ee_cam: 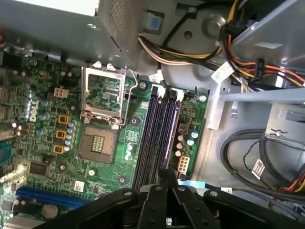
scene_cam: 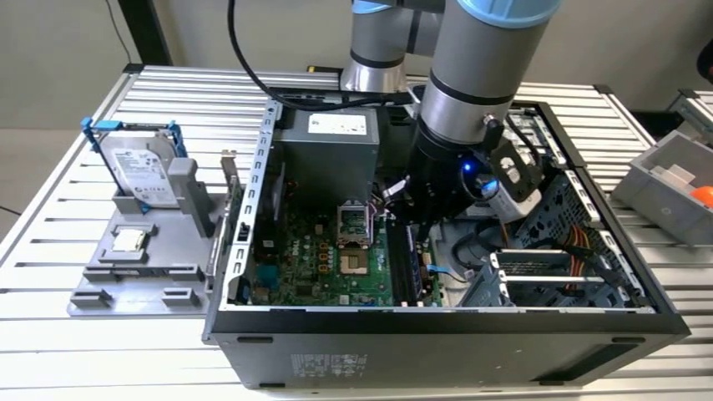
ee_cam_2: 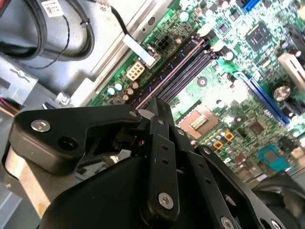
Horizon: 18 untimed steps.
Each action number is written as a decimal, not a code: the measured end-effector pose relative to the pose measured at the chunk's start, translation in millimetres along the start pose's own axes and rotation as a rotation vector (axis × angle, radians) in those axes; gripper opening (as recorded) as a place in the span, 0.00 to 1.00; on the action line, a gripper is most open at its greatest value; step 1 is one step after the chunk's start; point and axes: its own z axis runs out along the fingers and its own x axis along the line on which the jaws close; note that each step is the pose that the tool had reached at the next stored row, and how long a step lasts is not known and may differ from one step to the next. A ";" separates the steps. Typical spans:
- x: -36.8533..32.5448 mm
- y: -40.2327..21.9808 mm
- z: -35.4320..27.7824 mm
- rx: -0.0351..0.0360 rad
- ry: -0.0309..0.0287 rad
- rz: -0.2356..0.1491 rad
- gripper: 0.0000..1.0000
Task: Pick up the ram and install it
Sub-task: 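Press down the ram until it locks into place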
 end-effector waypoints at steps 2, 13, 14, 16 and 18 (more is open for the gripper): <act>-0.1 0.6 0.0 0.0002 -0.0005 -0.024 0.00; -0.4 2.1 -0.1 0.0014 -0.0032 -0.135 0.00; -0.4 2.2 -0.1 0.0014 -0.0035 -0.145 0.00; -0.5 2.4 -0.1 0.0016 -0.0040 -0.165 0.00; -0.5 2.7 -0.1 0.0017 -0.0044 -0.181 0.00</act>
